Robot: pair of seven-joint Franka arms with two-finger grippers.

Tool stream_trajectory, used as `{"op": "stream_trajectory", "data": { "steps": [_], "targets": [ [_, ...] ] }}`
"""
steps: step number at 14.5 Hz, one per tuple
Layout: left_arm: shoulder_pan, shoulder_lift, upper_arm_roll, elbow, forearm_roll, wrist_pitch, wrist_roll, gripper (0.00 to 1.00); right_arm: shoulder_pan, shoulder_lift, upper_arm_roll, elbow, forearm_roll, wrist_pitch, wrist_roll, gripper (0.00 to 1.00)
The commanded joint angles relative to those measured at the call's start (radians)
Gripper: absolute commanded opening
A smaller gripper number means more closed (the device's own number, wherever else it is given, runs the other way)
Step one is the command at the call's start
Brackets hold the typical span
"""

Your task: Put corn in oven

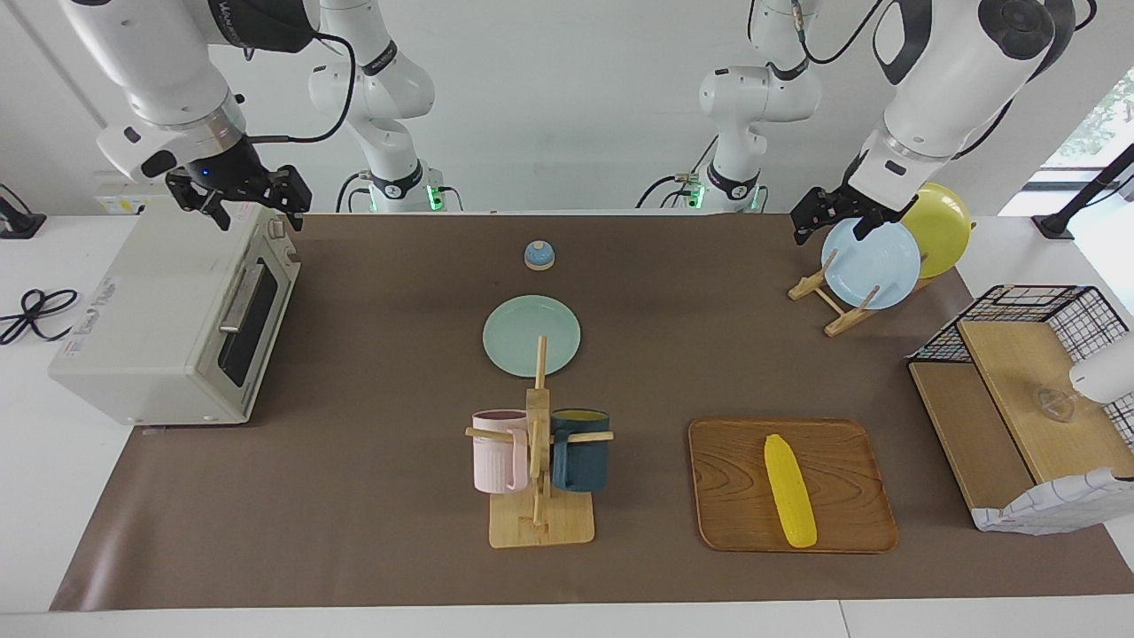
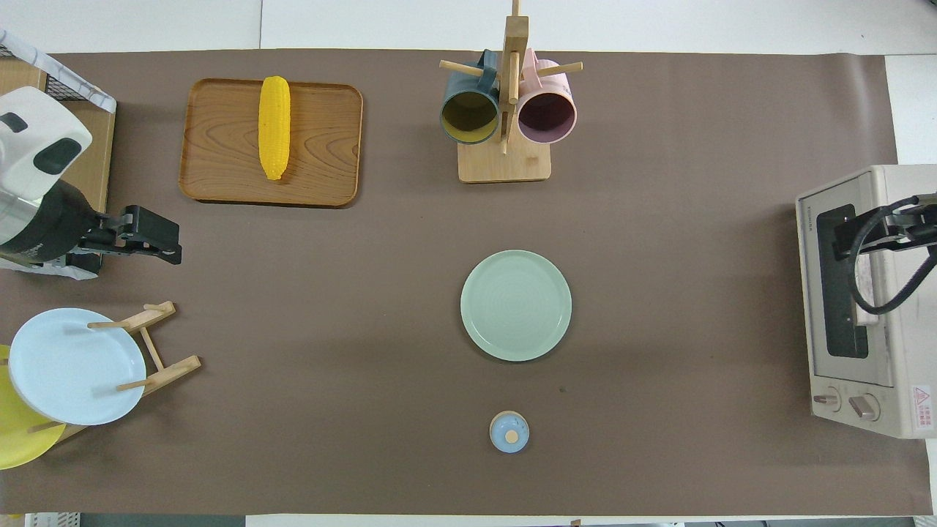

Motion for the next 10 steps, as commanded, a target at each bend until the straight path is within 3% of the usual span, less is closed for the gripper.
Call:
{"op": "stream_trajectory", "data": {
  "steps": [1,8,10],
  "targets": [
    [0.005,-0.005,-0.006,0.0,0.007,0.012,-0.008,1.0,-0.01,0.01,0.005,0.015,0.028,0.009,0.01,1.0],
    [0.01,-0.014,-0.001,-0.006,-0.016,0.044,-0.006,1.0,-0.005,0.003,0.005,0.007,0.027,0.009,0.019,1.0],
    [0.008,-0.012,-0.003,-0.021,-0.016,0.113,0.003,1.0,-0.005,-0.002,0.005,-0.005,0.026,0.009,0.019,1.0]
  ]
}}
